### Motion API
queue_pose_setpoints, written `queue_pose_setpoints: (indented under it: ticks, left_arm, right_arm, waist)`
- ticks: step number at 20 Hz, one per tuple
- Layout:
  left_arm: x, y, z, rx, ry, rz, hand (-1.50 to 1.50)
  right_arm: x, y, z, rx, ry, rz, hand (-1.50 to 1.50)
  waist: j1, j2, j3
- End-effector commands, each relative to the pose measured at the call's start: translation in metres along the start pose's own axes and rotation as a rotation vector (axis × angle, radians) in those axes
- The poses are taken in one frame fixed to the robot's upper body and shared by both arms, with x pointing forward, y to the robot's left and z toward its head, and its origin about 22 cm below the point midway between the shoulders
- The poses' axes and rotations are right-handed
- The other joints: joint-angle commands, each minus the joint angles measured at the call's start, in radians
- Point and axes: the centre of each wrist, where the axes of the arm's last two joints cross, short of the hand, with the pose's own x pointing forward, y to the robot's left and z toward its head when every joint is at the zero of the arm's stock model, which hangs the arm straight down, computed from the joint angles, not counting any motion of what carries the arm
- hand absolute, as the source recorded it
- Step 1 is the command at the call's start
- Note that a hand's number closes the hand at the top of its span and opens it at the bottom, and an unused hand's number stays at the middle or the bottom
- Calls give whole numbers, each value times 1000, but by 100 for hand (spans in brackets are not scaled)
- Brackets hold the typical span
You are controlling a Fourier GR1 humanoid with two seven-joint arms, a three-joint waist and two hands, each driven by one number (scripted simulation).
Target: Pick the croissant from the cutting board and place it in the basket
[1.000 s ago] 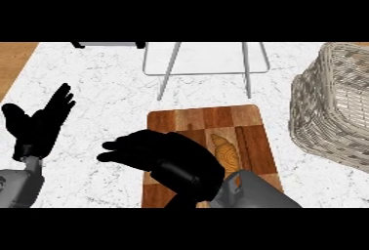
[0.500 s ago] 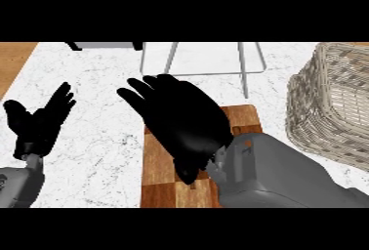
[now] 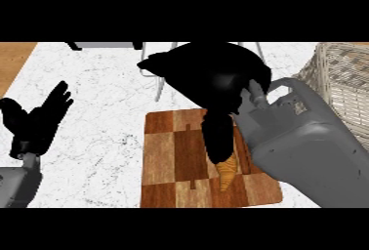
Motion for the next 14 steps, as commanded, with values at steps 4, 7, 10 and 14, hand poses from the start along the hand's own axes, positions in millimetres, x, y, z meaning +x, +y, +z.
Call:
queue_pose_setpoints:
  ticks: [4, 7, 10, 14]
  left_arm:
    - [-1, -11, 2, 22, -15, 4, 0]
    - [-24, 6, 8, -2, 12, 8, 0]
    - [-13, 8, -1, 0, -8, 7, 0]
    - [-12, -7, 10, -15, -24, -2, 0]
  right_arm:
    - [-41, -17, 33, 117, 28, -65, -150]
    - [-50, -19, 62, 72, 4, -107, -150]
    - [-69, 9, 77, -5, -14, -168, -150]
    - [-78, 43, 76, -3, -17, -189, -150]
  waist:
    - [-6, 2, 1]
    - [-9, 2, 1]
    - [0, 9, 1]
    - [13, 11, 2]
